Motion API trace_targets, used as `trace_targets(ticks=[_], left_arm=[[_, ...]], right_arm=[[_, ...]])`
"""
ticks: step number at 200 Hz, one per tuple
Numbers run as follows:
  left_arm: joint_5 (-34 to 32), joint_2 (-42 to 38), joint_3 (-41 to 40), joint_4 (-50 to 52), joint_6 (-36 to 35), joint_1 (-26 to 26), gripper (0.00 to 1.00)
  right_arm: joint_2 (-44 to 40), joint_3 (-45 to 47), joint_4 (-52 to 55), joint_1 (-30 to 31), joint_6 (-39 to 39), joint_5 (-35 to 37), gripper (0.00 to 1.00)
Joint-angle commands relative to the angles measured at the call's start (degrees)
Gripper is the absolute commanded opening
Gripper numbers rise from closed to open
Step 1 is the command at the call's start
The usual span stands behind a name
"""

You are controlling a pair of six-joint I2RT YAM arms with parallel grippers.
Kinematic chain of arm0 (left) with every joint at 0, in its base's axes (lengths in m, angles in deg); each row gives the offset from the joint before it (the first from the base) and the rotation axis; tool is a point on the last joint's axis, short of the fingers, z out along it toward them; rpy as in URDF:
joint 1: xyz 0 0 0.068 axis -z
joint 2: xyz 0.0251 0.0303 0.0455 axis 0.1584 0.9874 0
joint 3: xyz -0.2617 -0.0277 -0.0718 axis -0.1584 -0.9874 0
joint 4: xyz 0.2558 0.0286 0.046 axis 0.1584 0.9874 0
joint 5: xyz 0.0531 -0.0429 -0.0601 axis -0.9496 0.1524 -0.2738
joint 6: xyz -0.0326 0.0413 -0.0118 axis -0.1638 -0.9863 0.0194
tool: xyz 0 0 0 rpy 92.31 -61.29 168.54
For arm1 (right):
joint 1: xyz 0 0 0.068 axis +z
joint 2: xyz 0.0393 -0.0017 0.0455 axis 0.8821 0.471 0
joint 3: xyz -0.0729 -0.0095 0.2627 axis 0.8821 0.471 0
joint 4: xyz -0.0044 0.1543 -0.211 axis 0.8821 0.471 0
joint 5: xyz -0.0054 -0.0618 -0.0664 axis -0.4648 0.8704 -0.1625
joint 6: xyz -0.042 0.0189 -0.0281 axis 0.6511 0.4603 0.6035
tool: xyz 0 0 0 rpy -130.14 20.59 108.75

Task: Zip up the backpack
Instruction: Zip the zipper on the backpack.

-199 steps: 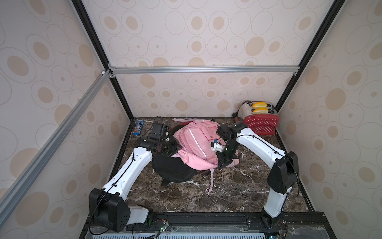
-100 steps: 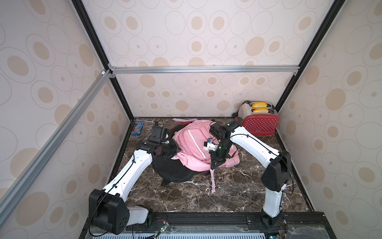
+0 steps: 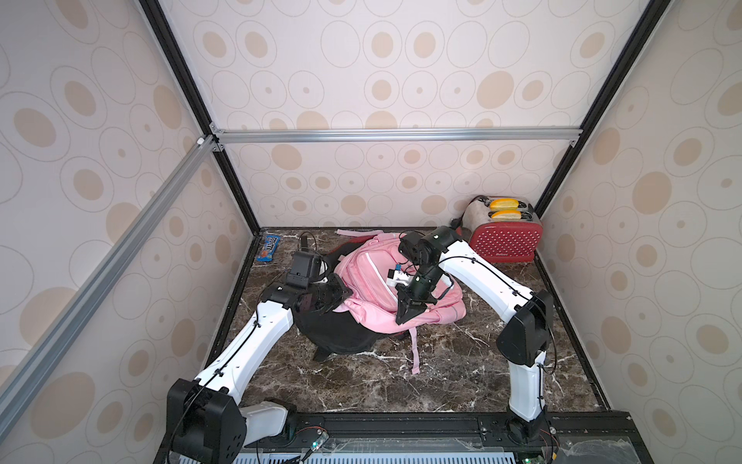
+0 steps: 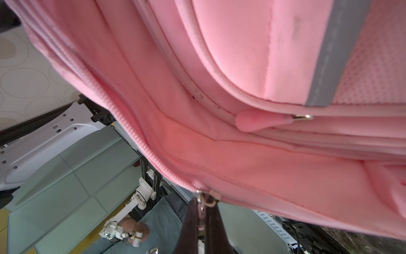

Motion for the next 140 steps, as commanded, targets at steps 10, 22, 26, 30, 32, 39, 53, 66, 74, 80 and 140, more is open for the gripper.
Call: trace_targets(ticks=[10,22,26,30,32,39,53,66,74,80,140], left_arm=[[4.0,-2.9,-1.1,-10.4,0.2,0.0,0.0],[5.0,-3.3,-1.7,-11.7,0.4,0.0,0.0],[5.4,-3.4,-1.9,-12.3,0.5,0.0,0.0],[5.7,-3.5,-2.2,-12.8,0.6,0.1,0.0],[5.7,-3.6,-2.2,-12.8,0.6,0.0,0.0],[5.8,-3.9,-2.5,-13.0,0.6,0.0,0.0],[6.6,-4.4,-3.6,-14.6,1.2,0.1,0.0],[7.0,-5.0,-4.6,-16.1,1.9,0.0,0.0],[7.3,-5.4,-5.3,-17.1,2.5,0.0,0.0],[7.5,-5.6,-5.7,-18.0,2.9,0.0,0.0],[9.5,-6.8,-8.8,-24.8,6.7,0.5,0.0]], right_arm=[[0.9,-5.9,-1.8,1.4,-3.3,-9.5,0.0],[1.7,-8.2,-1.3,1.4,-3.9,-10.5,0.0],[2.2,-9.0,-1.0,1.4,-4.2,-10.4,0.0],[2.5,-9.7,-0.8,1.5,-4.3,-10.4,0.0],[2.7,-10.1,-0.7,1.5,-4.3,-10.4,0.0],[3.3,-11.4,-0.2,1.5,-4.6,-10.8,0.0],[4.5,-13.1,-0.3,1.5,-5.6,-11.4,0.0],[5.6,-14.8,0.0,1.7,-6.3,-11.6,0.0],[6.4,-16.7,0.6,1.8,-6.4,-11.7,0.0],[7.0,-18.1,1.4,2.0,-6.4,-11.6,0.0],[9.4,-20.5,1.6,2.4,-7.7,-14.2,0.0]])
